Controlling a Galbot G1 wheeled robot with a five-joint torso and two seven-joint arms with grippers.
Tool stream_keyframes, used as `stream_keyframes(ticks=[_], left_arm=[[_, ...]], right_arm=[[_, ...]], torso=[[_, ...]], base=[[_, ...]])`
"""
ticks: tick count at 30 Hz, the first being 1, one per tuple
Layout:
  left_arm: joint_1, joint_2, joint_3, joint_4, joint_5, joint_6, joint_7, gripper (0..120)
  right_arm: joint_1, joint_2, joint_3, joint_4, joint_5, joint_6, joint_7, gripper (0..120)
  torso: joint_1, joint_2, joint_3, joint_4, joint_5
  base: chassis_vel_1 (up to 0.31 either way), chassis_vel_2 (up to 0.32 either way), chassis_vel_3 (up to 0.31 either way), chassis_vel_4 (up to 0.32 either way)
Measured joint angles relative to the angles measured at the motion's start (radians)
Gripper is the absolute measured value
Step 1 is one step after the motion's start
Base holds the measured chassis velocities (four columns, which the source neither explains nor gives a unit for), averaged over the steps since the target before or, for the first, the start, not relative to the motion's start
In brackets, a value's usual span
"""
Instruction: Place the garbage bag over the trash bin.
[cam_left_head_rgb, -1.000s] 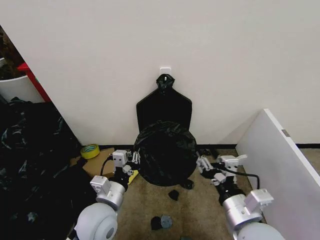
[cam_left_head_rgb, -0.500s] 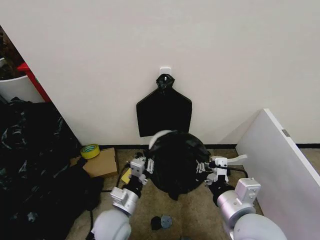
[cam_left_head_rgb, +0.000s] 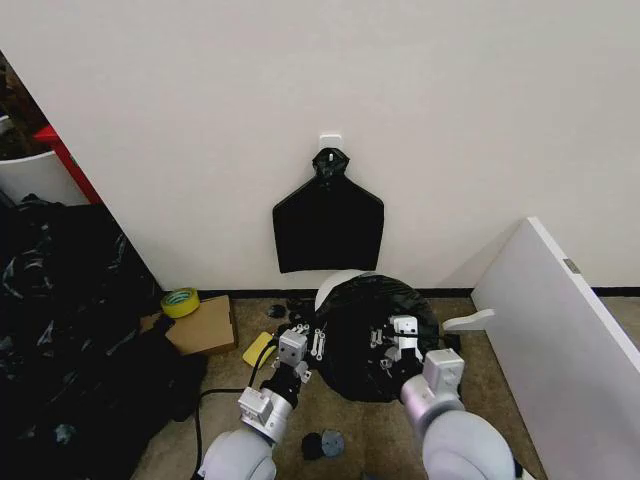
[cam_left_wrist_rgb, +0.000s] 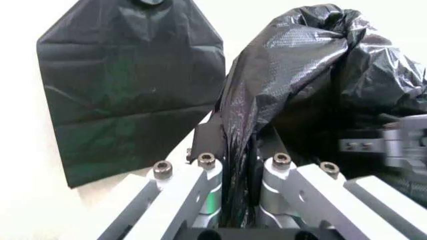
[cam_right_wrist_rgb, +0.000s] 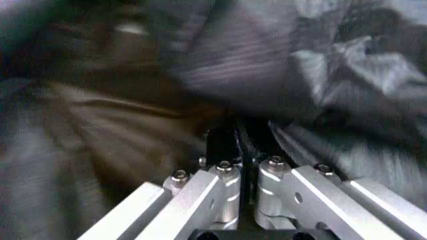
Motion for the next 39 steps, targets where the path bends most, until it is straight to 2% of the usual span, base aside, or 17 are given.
stream_keyframes(ticks=[7, 15, 19, 24, 28, 31, 39], left_arm=[[0.002, 0.027, -0.011, -0.001, 0.016, -0.02, 0.02, 5], [0.001, 0.032, -0.009, -0.001, 0.004, -0.018, 0.024, 5], [-0.008, 0.033, -0.011, 0.007, -0.002, -0.016, 0.02, 5], [-0.023, 0.034, -0.013, 0.024, -0.007, -0.013, 0.017, 5], [-0.035, 0.036, -0.013, 0.039, -0.008, -0.013, 0.017, 5], [-0.039, 0.036, -0.011, 0.043, -0.01, -0.013, 0.017, 5], [-0.042, 0.028, -0.003, 0.046, -0.013, -0.018, 0.019, 5]], right_arm=[[0.043, -0.013, 0.016, -0.092, -0.016, 0.0, 0.0, 0], [0.12, 0.01, -0.001, -0.192, -0.033, 0.018, -0.016, 0], [0.122, 0.009, -0.007, -0.199, -0.059, 0.033, -0.027, 0], [0.077, -0.004, -0.024, -0.122, -0.059, 0.034, -0.038, 0], [0.048, -0.009, -0.038, -0.022, 0.06, -0.032, -0.014, 0], [0.057, -0.006, -0.051, -0.018, 0.101, -0.061, -0.009, 0], [0.131, 0.023, -0.12, -0.155, 0.11, -0.111, -0.01, 0]], torso=[[0.0, 0.0, 0.0, -0.0004, -0.0002], [0.0, 0.0, 0.0, 0.0001, 0.0], [0.0, 0.0, 0.0, 0.0, -0.0001], [0.0, 0.0, 0.0, -0.0001, -0.0001], [0.0, 0.0, 0.0, -0.0002, -0.0002], [0.0, 0.0, 0.0, -0.0003, -0.0003], [0.0, 0.0, 0.0, 0.0, -0.0001]], base=[[0.0, 0.0, 0.0, 0.0], [0.0, 0.0, 0.0, 0.0], [0.0, 0.0, 0.0, 0.0], [0.0, 0.0, 0.0, 0.0], [0.0, 0.0, 0.0, 0.0], [0.0, 0.0, 0.0, 0.0], [0.0, 0.0, 0.0, 0.0]])
